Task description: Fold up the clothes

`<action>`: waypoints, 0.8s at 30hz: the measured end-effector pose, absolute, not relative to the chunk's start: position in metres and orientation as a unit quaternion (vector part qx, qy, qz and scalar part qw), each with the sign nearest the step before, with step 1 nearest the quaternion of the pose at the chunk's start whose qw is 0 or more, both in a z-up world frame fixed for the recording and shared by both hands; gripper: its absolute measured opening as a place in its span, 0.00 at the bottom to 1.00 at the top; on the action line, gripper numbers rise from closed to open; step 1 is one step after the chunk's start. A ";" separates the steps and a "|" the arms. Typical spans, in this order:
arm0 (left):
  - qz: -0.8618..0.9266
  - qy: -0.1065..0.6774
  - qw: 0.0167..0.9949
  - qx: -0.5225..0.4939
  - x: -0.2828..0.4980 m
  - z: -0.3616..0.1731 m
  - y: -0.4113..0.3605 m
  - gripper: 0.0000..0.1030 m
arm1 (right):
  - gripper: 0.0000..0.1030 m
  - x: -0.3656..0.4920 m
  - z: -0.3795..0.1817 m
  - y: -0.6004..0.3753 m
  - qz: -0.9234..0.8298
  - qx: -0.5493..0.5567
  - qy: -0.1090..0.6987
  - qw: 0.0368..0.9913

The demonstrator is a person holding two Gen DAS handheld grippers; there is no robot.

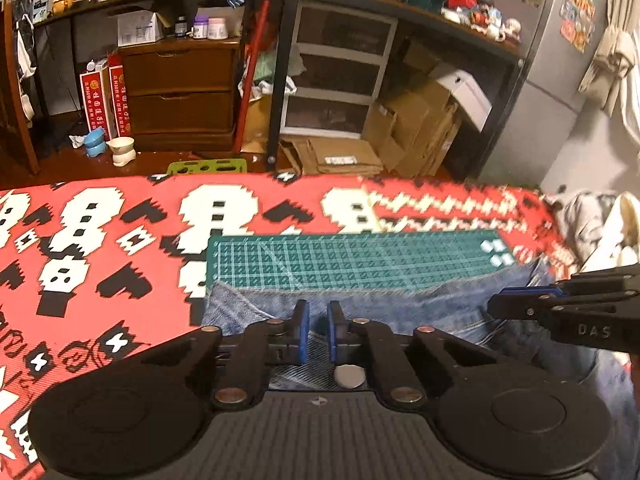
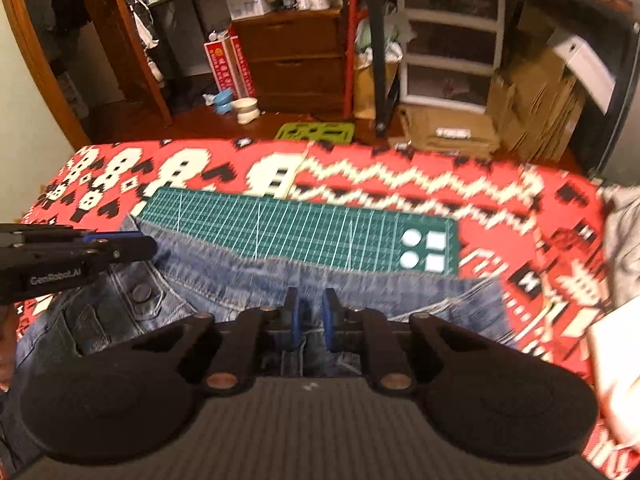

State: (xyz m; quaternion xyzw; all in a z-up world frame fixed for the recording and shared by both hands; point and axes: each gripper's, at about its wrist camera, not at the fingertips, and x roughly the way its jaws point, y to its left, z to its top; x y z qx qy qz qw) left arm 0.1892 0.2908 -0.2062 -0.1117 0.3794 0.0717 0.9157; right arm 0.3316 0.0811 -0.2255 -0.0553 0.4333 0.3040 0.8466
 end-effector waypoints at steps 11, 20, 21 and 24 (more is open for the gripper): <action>0.068 0.378 0.918 -0.099 0.195 -0.219 0.295 0.07 | 0.10 0.332 -0.239 0.124 0.339 -0.115 0.387 0.850; 0.068 0.381 0.918 -0.082 0.197 -0.211 0.294 0.05 | 0.00 0.342 -0.219 0.126 0.341 -0.055 0.390 0.854; 0.066 0.377 0.919 -0.091 0.195 -0.208 0.296 0.05 | 0.00 0.340 -0.217 0.127 0.351 -0.045 0.393 0.849; 0.067 0.382 0.916 -0.102 0.196 -0.207 0.301 0.05 | 0.00 0.335 -0.220 0.136 0.364 -0.044 0.417 0.832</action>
